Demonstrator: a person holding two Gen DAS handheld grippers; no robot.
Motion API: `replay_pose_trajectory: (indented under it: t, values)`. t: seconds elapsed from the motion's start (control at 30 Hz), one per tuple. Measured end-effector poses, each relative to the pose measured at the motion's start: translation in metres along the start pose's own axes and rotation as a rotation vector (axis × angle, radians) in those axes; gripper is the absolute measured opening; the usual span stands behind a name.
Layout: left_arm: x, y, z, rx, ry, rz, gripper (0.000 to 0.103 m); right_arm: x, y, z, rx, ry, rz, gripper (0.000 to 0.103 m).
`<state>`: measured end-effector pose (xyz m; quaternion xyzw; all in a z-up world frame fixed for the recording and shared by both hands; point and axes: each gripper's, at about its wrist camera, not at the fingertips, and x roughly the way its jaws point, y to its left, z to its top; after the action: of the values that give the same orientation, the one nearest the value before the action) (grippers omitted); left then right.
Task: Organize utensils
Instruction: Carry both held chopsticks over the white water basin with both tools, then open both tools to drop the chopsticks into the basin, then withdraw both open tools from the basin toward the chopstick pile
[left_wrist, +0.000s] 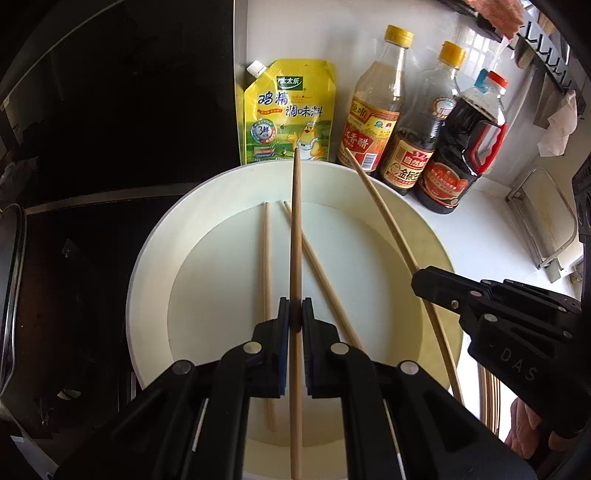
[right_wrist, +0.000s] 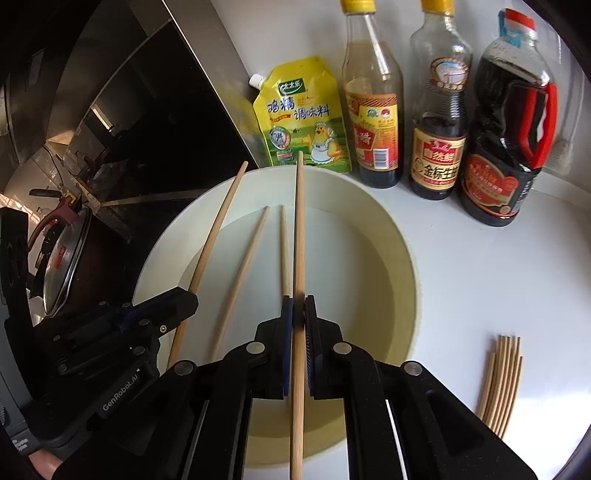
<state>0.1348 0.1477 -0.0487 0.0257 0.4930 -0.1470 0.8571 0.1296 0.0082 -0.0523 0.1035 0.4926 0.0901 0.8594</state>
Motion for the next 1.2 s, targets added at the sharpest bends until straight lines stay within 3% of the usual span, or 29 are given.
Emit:
replay_pose_trajectory:
  t: [0.3,0.6,0.87,1.2]
  values:
    - [0.043,0.018,0.003,-0.039,0.085,-0.002,0.008,0.051,0.003,0.009,0.022,0.108,-0.003,0.006]
    - [0.057,0.025,0.001,-0.071,0.119,0.001,0.009,0.054,-0.006,0.001,0.034,0.118,-0.013,0.011]
    - [0.043,0.034,0.002,-0.099,0.091,0.015,0.042,0.038,-0.008,-0.004,0.033,0.091,-0.024,0.012]
    - [0.016,0.033,-0.004,-0.101,0.051,0.022,0.048,0.009,-0.006,-0.018,0.035,0.054,-0.027,0.016]
